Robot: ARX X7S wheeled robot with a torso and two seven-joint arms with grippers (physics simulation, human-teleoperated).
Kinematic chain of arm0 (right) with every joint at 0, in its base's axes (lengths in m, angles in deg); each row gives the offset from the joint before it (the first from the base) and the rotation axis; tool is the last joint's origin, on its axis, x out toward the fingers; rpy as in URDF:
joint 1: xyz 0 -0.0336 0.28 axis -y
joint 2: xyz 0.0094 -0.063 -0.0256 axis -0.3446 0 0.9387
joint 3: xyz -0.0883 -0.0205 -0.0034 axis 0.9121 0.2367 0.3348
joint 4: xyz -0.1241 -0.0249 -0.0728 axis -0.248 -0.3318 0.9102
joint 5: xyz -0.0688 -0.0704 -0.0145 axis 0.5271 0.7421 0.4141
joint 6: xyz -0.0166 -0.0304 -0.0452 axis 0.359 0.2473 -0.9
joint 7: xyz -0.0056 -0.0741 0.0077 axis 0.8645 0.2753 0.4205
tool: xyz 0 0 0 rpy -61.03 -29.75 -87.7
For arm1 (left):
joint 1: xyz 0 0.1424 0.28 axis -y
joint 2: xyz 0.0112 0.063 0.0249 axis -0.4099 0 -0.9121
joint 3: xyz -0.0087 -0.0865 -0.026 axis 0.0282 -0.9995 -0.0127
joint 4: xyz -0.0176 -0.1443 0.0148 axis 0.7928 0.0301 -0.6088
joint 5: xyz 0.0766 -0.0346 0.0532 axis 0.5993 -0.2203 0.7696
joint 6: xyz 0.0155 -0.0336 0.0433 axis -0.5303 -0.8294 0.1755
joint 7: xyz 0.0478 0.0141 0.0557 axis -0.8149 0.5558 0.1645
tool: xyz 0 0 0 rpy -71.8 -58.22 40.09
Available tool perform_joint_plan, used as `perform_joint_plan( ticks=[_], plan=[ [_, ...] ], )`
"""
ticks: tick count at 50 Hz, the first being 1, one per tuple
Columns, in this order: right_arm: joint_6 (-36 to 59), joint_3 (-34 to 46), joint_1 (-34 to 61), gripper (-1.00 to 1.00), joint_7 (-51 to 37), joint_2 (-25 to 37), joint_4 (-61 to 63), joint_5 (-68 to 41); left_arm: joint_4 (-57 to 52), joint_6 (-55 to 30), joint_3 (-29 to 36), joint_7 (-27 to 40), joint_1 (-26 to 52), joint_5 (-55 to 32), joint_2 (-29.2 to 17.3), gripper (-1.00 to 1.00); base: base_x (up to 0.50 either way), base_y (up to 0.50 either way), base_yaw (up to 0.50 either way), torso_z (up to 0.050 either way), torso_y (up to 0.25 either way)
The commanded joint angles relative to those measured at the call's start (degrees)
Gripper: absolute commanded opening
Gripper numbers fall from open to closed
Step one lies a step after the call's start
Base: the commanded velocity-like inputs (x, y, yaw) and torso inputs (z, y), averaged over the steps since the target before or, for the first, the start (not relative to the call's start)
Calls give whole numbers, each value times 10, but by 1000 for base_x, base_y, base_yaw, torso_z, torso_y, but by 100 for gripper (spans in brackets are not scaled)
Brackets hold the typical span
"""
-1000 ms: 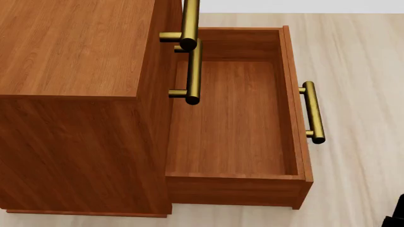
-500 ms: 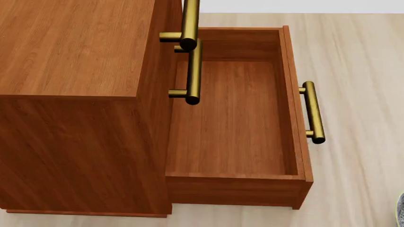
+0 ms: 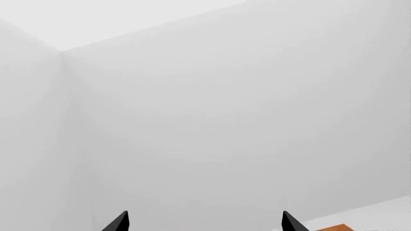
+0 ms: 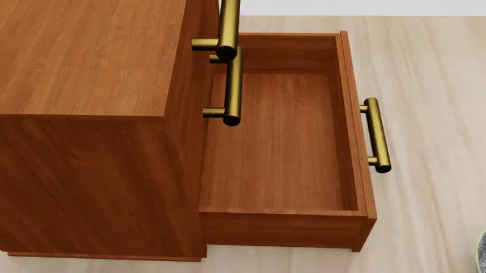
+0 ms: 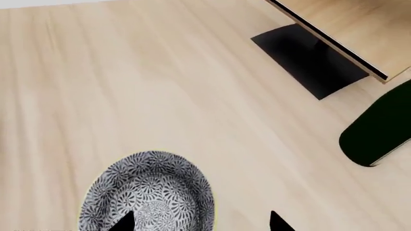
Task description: Put the bowl in the bottom drawer of the cabinet.
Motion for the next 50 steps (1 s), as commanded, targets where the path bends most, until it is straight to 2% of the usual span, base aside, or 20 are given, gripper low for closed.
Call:
perform_joint_plan(
  ticks=[1,29,50],
  plan=[
    [-24,17,-10,100,16,5,-34,32,2,4,3,0,-1,1,-1,100,0,0,0,0,0],
    [-59,97,32,100,39,14,-140,81,3,8,13,2,-3,1,-3,100,0,0,0,0,0],
    [-80,129,63,100,51,14,-203,102,13,21,23,3,-8,7,-1,100,0,0,0,0,0]
  ],
)
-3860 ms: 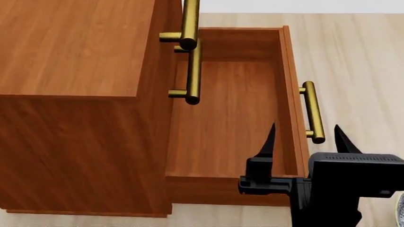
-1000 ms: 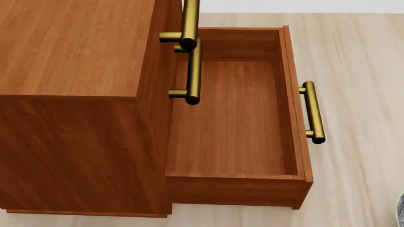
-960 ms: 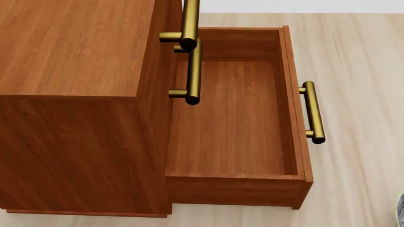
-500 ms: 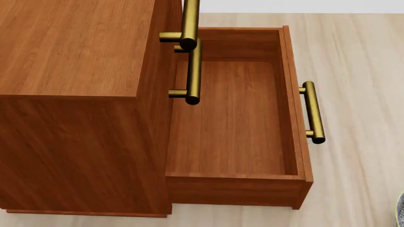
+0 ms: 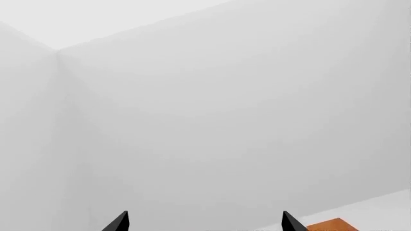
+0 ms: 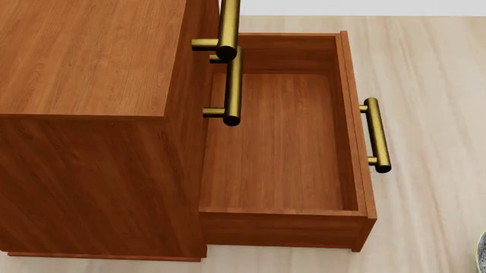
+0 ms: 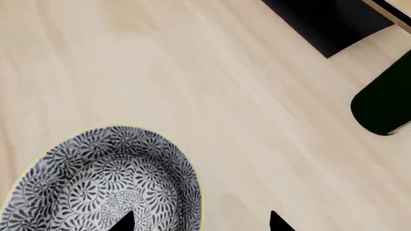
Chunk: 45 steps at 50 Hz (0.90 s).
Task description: Put the bowl in the bottom drawer of the cabinet.
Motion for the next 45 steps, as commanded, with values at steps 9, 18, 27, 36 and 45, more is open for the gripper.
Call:
perform_joint_plan(
  ticks=[9,18,27,36,45],
  plan=[
    [-23,30,21,100,15,-4,-57,20,-2,-2,6,4,0,-2,1,100,0,0,0,0,0],
    [-26,42,32,100,17,-3,-73,26,-3,0,4,5,-3,-5,2,100,0,0,0,0,0],
    [-38,53,40,100,25,-5,-100,36,-7,-7,5,8,1,-8,2,100,0,0,0,0,0],
    [-69,81,53,100,48,-8,-144,59,0,2,9,5,0,-5,1,100,0,0,0,0,0],
    [-98,96,54,100,67,-13,-185,78,3,3,10,6,2,-5,0,100,1,0,0,0,0]
  ],
)
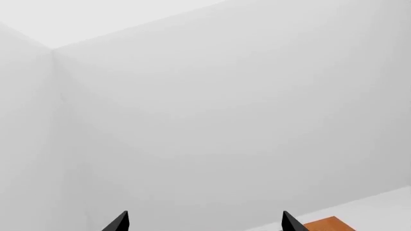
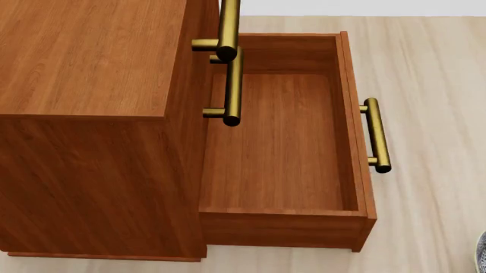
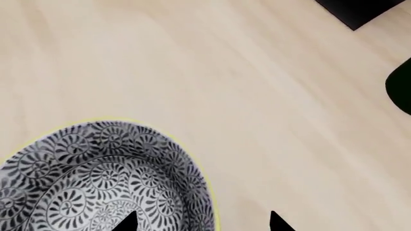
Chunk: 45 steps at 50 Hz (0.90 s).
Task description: Put the bowl in the bottom drawer of the cabinet.
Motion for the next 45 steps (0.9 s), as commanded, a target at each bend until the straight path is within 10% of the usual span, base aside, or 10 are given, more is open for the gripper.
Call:
perform_joint_plan(
  ticks=[1,19,20,45],
  plan=[
    [-29,22,0,100,25,-9,-56,37,5,6,3,-1,1,1,-1,100,0,0,0,0,0],
    [-36,23,0,100,21,-14,-59,41,11,14,11,-1,-3,5,-1,100,3,-2,0,0,-4],
    [-36,21,-1,-100,18,-13,-57,41,11,13,11,0,-3,5,-1,100,0,0,0,0,0],
    [-15,-8,-13,-100,6,-2,-7,15,8,10,12,5,-1,0,-1,100,0,-1,0,0,-2]
  ],
)
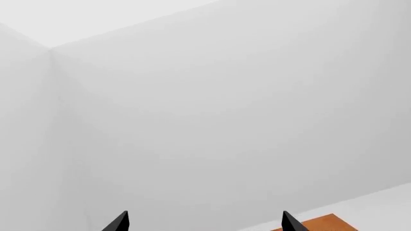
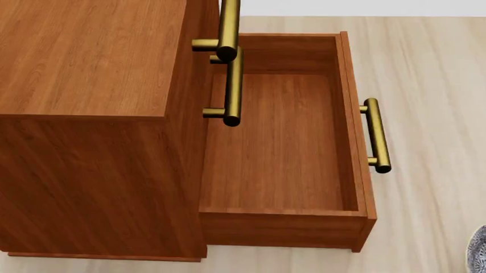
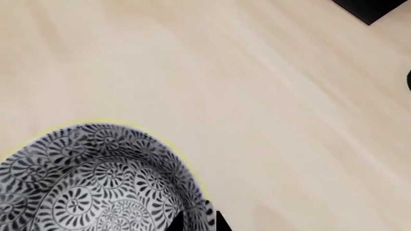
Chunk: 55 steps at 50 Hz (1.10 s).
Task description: Put the bowl in the bottom drawer of the cabinet.
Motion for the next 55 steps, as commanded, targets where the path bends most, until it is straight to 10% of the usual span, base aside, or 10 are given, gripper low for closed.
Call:
perform_joint_plan(
  ticks=[1,55],
  plan=[
    [33,-17,-13,-100,-19,5,26,17,-3,-3,-1,3,1,-3,0,100,0,0,0,0,0],
    [199,18,221,-100,-150,63,151,-96,-13,-14,-7,10,11,-22,-4,100,0,0,0,0,0]
  ],
)
